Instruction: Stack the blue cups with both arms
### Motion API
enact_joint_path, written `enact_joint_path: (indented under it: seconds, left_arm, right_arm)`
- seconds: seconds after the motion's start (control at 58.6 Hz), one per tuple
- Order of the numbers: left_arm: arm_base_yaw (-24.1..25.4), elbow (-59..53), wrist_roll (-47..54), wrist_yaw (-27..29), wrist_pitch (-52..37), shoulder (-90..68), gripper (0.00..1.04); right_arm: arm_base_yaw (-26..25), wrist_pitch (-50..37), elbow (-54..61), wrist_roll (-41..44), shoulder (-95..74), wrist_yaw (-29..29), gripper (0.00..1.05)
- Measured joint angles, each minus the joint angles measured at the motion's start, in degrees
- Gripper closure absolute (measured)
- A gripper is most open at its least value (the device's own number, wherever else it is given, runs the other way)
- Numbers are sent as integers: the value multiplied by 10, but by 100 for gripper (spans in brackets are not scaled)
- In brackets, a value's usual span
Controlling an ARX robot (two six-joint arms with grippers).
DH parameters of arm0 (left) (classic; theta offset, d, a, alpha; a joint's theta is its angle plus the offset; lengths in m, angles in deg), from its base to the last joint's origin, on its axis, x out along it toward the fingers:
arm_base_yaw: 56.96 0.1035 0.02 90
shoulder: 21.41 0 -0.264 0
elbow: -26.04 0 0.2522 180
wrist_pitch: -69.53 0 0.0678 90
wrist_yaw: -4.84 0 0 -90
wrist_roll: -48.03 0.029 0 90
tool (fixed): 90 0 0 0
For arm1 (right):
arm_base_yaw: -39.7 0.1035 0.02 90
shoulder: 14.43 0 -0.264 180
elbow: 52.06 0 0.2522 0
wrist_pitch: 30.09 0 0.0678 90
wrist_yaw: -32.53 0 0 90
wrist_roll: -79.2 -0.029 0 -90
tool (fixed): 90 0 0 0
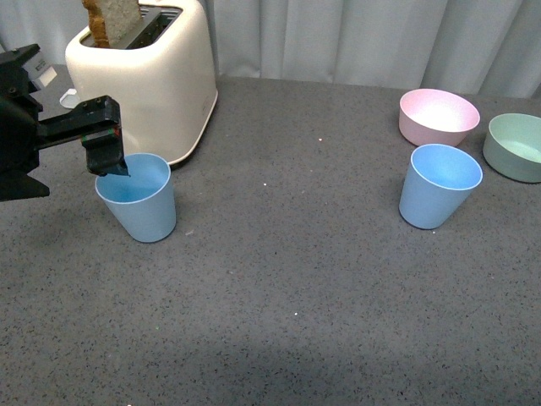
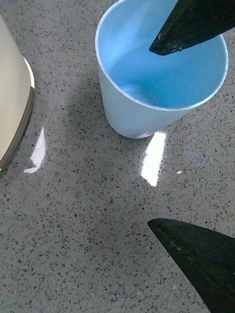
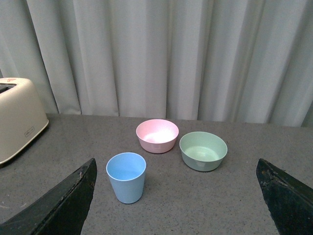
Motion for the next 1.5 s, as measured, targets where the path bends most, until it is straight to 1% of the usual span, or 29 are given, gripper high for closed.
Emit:
enact_joint_path:
  seconds: [0.205, 0.239, 0.273, 0.307, 0.324, 0.341, 0.358, 0.461, 0.495, 0.58, 0.802, 0.972, 1.109, 1.245, 1.501]
  left_arm:
    - [-4, 22, -17, 6, 21, -34, 7]
    - [-3, 25, -22, 7, 24, -39, 8]
    - [-3, 29, -28, 9, 28, -44, 15]
    - [-3, 33, -35, 8, 37, -50, 24]
    - [-3, 34, -37, 7, 38, -50, 26]
    - [-3, 35, -41, 6, 40, -52, 30]
    - [-3, 36, -41, 4, 43, -52, 31]
    - [-3, 41, -53, -5, 52, -56, 47]
    - [-3, 41, -53, -5, 53, -56, 51]
    - [-4, 45, -57, -8, 58, -57, 69]
    - [-8, 48, -60, -9, 68, -57, 101]
    - [-16, 54, -61, -7, 80, -57, 101]
    - [-38, 67, -61, 1, 90, -56, 101]
    - [-75, 90, -67, 14, 103, -56, 101]
    - [-168, 166, -96, 34, 132, -91, 101]
  right_arm:
    - [0, 0, 0, 0, 0, 0, 10]
    - [0, 0, 0, 0, 0, 0, 10]
    - [0, 0, 0, 0, 0, 0, 10]
    - [0, 0, 0, 0, 0, 0, 10]
    - [0, 0, 0, 0, 0, 0, 10]
    - [0, 0, 0, 0, 0, 0, 10]
    - [0, 0, 0, 0, 0, 0, 10]
    - [0, 0, 0, 0, 0, 0, 10]
    - [0, 0, 0, 0, 0, 0, 10]
    - [0, 0, 0, 0, 0, 0, 10]
    - [0, 0, 0, 0, 0, 0, 10]
    - [0, 0, 0, 0, 0, 0, 10]
    - [0, 0, 0, 0, 0, 0, 10]
    - [0, 0, 0, 0, 0, 0, 10]
    - [0, 0, 0, 0, 0, 0, 10]
